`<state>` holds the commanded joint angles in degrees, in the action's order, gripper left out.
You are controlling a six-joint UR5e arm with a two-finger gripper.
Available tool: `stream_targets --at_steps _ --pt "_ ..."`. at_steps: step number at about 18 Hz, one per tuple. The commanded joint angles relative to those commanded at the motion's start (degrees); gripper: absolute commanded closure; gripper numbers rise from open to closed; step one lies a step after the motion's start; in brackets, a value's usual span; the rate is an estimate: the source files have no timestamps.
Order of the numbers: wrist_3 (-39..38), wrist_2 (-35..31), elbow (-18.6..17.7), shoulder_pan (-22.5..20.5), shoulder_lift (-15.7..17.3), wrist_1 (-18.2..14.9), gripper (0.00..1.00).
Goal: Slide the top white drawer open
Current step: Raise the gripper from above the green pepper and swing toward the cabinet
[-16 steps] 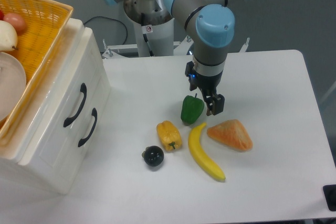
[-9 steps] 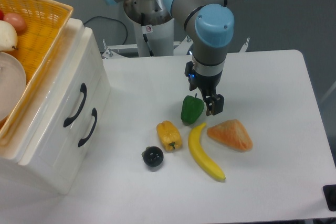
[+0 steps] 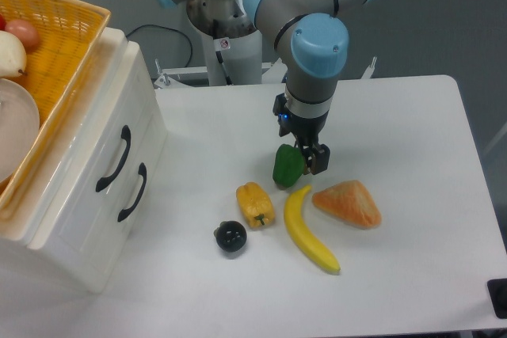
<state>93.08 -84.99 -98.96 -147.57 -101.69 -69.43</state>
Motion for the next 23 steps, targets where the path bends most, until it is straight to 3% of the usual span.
stream_targets --at_steps 5,10,17,23 --pt "-1.5 0.5 -0.4 0.4 0.2 -1.5 0.0" --pt "-19.1 6.7 2.7 2.4 -0.8 -2.5 0.0" --pt "-29.2 6.8 4.8 4.9 -2.1 -2.7 0.0" --pt "-43.0 6.3 6.5 7.7 -2.9 -6.1 0.0"
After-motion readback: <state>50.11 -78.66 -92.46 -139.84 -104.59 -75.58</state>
